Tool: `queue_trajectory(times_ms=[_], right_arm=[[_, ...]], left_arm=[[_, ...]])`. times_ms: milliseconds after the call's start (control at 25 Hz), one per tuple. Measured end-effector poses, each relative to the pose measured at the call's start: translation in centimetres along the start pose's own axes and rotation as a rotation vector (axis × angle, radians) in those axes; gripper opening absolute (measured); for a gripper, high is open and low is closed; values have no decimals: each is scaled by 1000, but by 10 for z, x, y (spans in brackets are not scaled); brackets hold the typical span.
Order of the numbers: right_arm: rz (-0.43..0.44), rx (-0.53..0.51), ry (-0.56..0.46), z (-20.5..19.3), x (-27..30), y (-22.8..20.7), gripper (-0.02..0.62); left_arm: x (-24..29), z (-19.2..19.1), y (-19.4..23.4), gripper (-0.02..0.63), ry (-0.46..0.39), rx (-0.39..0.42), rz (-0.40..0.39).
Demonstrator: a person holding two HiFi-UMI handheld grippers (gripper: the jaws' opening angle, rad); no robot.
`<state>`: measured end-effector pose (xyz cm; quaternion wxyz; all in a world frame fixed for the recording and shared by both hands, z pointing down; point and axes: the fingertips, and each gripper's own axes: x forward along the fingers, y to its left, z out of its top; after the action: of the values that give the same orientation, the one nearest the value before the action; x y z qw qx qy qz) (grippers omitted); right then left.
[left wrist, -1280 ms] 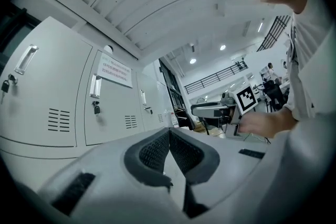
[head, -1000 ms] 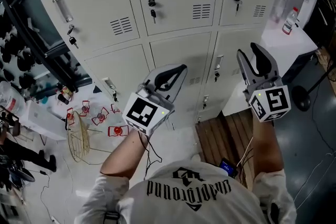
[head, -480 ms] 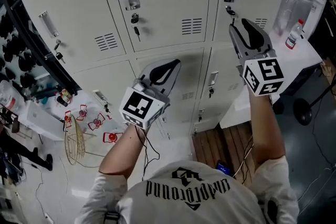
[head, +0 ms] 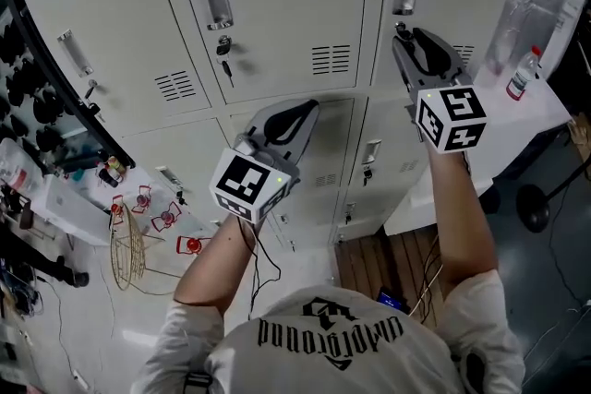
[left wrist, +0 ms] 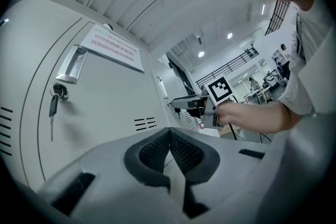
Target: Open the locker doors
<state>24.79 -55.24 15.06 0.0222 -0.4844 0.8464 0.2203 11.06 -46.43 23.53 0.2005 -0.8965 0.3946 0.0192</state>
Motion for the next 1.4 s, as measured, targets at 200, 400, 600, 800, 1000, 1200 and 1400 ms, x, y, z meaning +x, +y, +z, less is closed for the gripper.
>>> queue_trajectory(times_ms=[200, 400, 600, 800, 1000, 1200, 1400], right_arm=[[-7, -13, -1, 0, 6, -2, 100], [-18, -20, -11, 2, -1, -4, 98], [-14, -20, -18, 7, -13, -2, 97], [-11, -18, -21, 11, -33, -3, 97], [-10, -19, -25, 18, -60, -6, 101], [-5, 0, -30, 24, -90, -14, 107], [1, 21, -35, 27, -121, -27, 112]], left_arm=[[6, -3, -3, 8, -2, -10, -2], [4, -5, -2, 8, 3, -14, 3], [1, -3, -4, 8, -3, -22, 1], [2, 3, -12, 8, -12, -19, -15], [7, 9, -21, 8, -24, -20, -37], [19, 14, -35, 8, -37, -23, -75], [31, 19, -49, 8, -52, -25, -111]])
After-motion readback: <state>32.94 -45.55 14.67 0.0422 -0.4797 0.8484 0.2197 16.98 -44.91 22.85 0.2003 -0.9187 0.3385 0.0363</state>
